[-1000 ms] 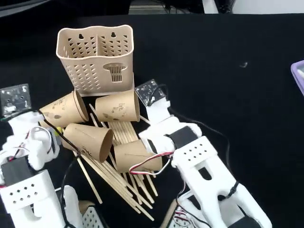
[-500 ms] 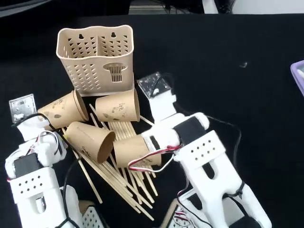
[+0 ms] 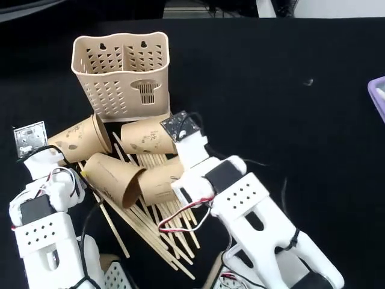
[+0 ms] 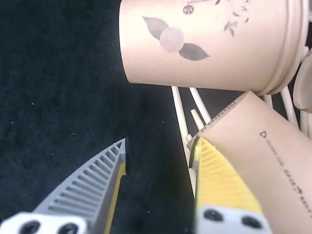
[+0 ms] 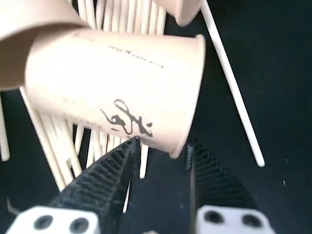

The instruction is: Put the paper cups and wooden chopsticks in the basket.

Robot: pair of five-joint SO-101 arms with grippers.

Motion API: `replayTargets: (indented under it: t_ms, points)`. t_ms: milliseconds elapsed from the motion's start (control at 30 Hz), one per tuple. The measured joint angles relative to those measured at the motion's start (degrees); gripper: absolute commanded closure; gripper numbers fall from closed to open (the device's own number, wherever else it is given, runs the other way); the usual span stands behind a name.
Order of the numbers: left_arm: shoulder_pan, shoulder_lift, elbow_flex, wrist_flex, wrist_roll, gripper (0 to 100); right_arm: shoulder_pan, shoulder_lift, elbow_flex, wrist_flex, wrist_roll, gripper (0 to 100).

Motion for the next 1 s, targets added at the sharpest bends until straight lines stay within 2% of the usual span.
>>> replayTargets:
  t_ms: [133, 433, 567, 700, 833, 1000]
  points:
    - [0.0, 0.0, 0.0, 0.0, 0.0, 78, 0.0, 0.0, 2.4, -4.4, 0.0, 83.8]
    - [-0.2, 0.0, 0.0, 0.0, 0.0, 78, 0.0, 0.0, 3.0, -7.3, 0.0, 84.9]
    - [-0.4, 0.0, 0.7, 0.0, 0.0, 78, 0.1, 0.0, 5.2, -8.3, 0.0, 99.3]
    - [-0.4, 0.0, 0.8, 0.0, 0.0, 78, 0.1, 0.0, 5.5, -8.3, 4.8, 98.9]
    - [-0.4, 0.0, 0.8, 0.0, 0.0, 78, 0.1, -0.1, 5.5, -6.0, 10.1, 98.8]
    - [-0.4, 0.0, 0.8, 0.0, 0.0, 78, 0.1, -9.4, 5.5, 1.1, 11.5, 98.8]
